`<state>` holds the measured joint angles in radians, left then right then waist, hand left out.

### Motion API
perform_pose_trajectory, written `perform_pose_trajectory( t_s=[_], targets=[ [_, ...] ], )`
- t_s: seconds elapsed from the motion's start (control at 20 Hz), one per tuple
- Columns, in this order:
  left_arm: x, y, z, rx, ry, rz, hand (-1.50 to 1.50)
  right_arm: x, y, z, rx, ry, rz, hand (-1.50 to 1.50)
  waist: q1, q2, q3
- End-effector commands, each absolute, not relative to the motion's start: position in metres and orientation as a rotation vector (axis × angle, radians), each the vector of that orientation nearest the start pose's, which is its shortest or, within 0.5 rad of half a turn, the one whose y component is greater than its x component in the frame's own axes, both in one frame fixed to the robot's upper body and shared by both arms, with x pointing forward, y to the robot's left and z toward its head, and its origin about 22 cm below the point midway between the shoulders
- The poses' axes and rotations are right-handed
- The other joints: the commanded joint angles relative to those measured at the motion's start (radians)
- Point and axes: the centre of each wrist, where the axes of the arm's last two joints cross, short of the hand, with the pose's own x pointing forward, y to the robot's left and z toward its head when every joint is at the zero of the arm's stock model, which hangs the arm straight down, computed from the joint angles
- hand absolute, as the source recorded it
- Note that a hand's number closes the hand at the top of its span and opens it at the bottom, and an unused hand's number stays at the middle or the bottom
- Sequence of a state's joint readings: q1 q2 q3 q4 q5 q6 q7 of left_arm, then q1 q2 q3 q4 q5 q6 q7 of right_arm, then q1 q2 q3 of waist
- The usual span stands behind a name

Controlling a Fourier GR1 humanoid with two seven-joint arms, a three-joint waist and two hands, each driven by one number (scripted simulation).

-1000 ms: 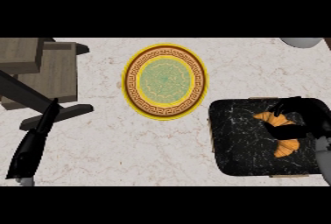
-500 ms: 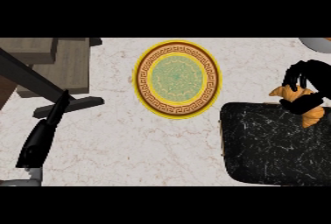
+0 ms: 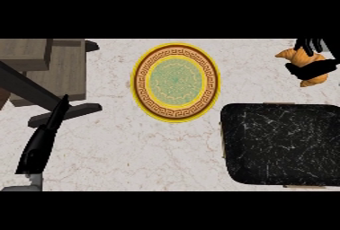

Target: Pick the croissant from the tray and place it in the plate

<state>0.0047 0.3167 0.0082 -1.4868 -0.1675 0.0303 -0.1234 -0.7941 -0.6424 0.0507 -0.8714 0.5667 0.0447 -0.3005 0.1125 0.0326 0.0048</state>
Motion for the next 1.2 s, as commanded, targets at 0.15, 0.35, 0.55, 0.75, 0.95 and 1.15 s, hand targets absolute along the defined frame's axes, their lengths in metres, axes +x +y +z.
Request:
perform_pose_trajectory(
  t_s=[0.15,0.35,0.55,0.75,0.95,1.15],
  targets=[
    [0.229,0.322,-0.008,0.42,-1.547,-0.337,0.0,0.435,-0.324,0.201,-0.61,-2.048,1.048,1.5,-0.048,-0.015,-0.003],
    [0.217,0.32,-0.007,0.436,-1.527,-0.329,0.0,0.447,-0.297,0.221,-0.443,-2.101,1.119,1.5,-0.073,-0.027,-0.004],
    [0.225,0.332,-0.011,0.448,-1.522,-0.321,0.0,0.456,-0.232,0.211,-0.34,-2.098,1.148,1.5,-0.094,-0.03,-0.005],
    [0.222,0.336,-0.014,0.435,-1.518,-0.311,0.0,0.458,-0.179,0.194,-0.28,-2.089,1.154,1.5,-0.091,-0.028,-0.005],
    [0.221,0.319,0.001,0.447,-1.521,-0.317,0.0,0.46,-0.131,0.21,-0.235,-1.999,1.169,1.5,-0.084,-0.029,-0.005],
    [0.223,0.332,-0.01,0.467,-1.509,-0.294,0.0,0.452,-0.097,0.187,-0.218,-1.91,1.246,1.5,-0.097,-0.03,-0.006]
  ],
)
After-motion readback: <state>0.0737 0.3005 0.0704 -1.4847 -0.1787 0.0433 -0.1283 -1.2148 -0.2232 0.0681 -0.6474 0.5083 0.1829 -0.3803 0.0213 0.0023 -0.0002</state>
